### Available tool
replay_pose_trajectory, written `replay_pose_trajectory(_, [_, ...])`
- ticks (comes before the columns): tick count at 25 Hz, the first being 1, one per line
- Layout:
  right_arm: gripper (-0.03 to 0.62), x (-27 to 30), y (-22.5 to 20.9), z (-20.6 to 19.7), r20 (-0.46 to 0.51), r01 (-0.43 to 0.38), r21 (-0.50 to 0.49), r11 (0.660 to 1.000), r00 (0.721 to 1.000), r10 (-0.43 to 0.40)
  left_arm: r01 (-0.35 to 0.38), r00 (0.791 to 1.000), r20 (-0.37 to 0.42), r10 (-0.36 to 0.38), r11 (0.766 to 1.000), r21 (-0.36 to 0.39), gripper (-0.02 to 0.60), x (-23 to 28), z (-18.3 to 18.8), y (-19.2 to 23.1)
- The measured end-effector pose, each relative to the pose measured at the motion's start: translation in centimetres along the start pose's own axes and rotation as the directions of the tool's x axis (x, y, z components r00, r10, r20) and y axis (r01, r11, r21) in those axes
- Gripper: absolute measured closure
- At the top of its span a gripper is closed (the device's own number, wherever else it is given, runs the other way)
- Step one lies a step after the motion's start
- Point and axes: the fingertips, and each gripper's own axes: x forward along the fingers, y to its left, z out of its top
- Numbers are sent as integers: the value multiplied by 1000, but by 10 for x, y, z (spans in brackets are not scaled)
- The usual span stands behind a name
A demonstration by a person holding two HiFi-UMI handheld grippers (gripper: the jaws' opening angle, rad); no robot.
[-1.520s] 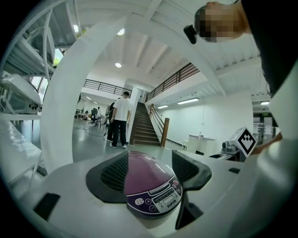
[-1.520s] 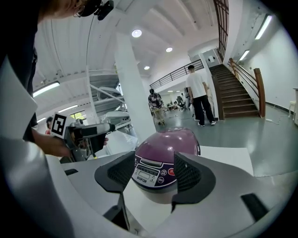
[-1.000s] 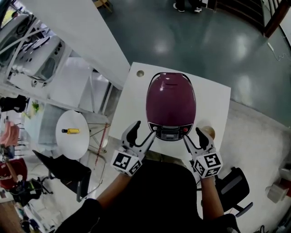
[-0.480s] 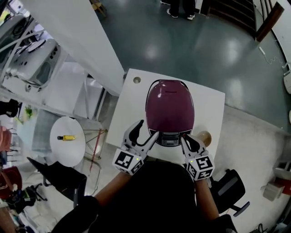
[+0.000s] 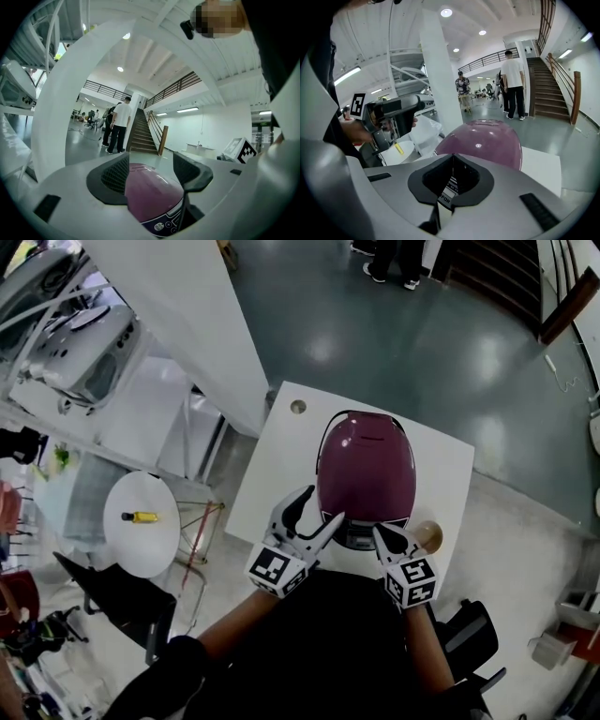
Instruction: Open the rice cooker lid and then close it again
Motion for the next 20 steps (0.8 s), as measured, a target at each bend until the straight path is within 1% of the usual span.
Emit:
replay_pose_trajectory(6, [592,15,4,-15,-75,-19,-19,1000,997,17,15,1000,2,-15,1000,5,311,2,-3,4])
replay_pose_trajectory(12, [592,28,1,-31,-108,-21,49,999,994,26,3,1000,0,-3,1000,-8,311,-4,-9,11])
replay_pose_trajectory(16, [592,35,1,-38,-137,-25,62,998,990,34,-10,1000,-10,10,1000,-23,311,-9,-12,17])
replay_pose_trajectory(20, [594,37,4,-40,-146,-28,74,997,989,39,-17,1000,-4,17,1000,-18,311,-13,-11,22])
